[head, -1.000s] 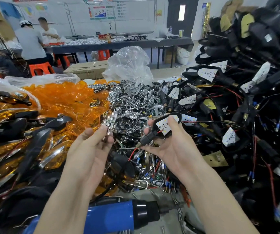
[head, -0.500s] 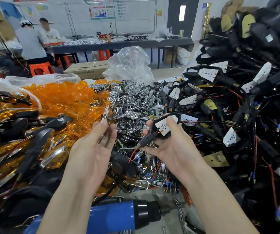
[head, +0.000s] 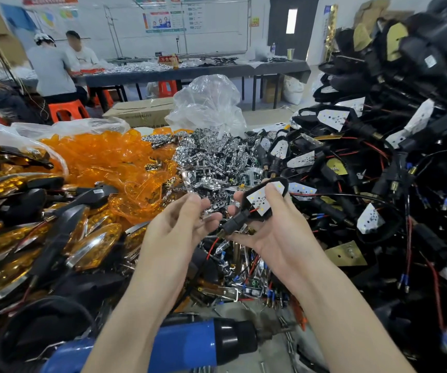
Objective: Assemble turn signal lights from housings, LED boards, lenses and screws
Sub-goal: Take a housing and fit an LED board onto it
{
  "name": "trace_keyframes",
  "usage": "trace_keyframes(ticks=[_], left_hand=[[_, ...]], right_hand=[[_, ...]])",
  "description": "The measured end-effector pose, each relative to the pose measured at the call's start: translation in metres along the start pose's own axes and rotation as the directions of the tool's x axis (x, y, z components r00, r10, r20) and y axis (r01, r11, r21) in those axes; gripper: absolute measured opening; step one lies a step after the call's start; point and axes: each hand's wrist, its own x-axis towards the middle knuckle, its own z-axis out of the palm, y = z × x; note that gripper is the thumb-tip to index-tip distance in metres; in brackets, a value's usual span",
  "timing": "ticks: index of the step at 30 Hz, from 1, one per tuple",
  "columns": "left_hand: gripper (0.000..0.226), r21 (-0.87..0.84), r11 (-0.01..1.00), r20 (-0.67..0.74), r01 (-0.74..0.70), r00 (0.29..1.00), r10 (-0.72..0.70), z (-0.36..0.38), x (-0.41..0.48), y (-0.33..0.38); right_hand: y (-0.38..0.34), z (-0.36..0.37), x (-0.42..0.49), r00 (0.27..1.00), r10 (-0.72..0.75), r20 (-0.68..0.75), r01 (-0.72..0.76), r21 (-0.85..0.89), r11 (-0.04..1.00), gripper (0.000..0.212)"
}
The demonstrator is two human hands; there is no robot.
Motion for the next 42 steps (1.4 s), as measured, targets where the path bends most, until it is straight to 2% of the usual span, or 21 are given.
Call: trace_keyframes(ticks=[2, 4, 7, 15, 23, 27, 31, 35, 42], left_hand=[[0.053, 0.156, 0.982, 0.020, -0.103, 0.995, 0.101, 0.004, -0.003, -0.002], [0.047, 0.319, 0.923, 0.088, -0.215, 0.976, 0.197, 0.005, -0.006, -0.006], [0.042, 0.436, 0.852, 0.180, -0.290, 0.956, 0.233, 0.006, -0.010, -0.008], [0.035, 0.431, 0.825, 0.249, -0.366, 0.927, 0.281, 0.010, -0.017, -0.007], [0.036, 0.492, 0.729, 0.255, -0.476, 0.879, 0.403, 0.009, -0.014, -0.012], [0.038, 0.530, 0.682, 0.253, -0.504, 0.861, 0.440, 0.008, -0.014, -0.012], [0.037, 0.602, 0.571, 0.286, -0.558, 0.819, 0.498, 0.007, -0.013, -0.010], [0.044, 0.641, 0.476, 0.324, -0.602, 0.774, 0.544, 0.009, -0.011, -0.007], [0.036, 0.591, 0.580, 0.258, -0.560, 0.813, 0.522, 0.010, -0.010, -0.006]], right_hand=[[0.000, 0.002, 0.000, 1.000, -0.013, -0.010, 0.013, -0.009, 1.000, 0.032], [-0.001, 0.003, -0.001, 1.000, -0.023, -0.013, 0.023, -0.021, 1.000, 0.029], [-0.002, 0.006, -0.002, 0.999, -0.029, -0.020, 0.029, -0.029, 0.999, 0.027], [-0.003, 0.008, -0.007, 0.999, -0.044, -0.022, 0.043, -0.040, 0.998, 0.044], [0.002, 0.014, -0.008, 0.992, -0.125, -0.033, 0.117, -0.192, 0.974, 0.014], [0.004, 0.018, -0.010, 0.983, -0.183, -0.011, 0.172, -0.298, 0.939, 0.014], [0.006, 0.019, -0.011, 0.968, -0.250, 0.017, 0.238, -0.375, 0.896, 0.016], [0.004, 0.021, -0.011, 0.969, -0.245, 0.043, 0.243, -0.376, 0.894, 0.011], [0.001, 0.024, -0.012, 0.973, -0.221, 0.072, 0.232, -0.320, 0.918, 0.014]])
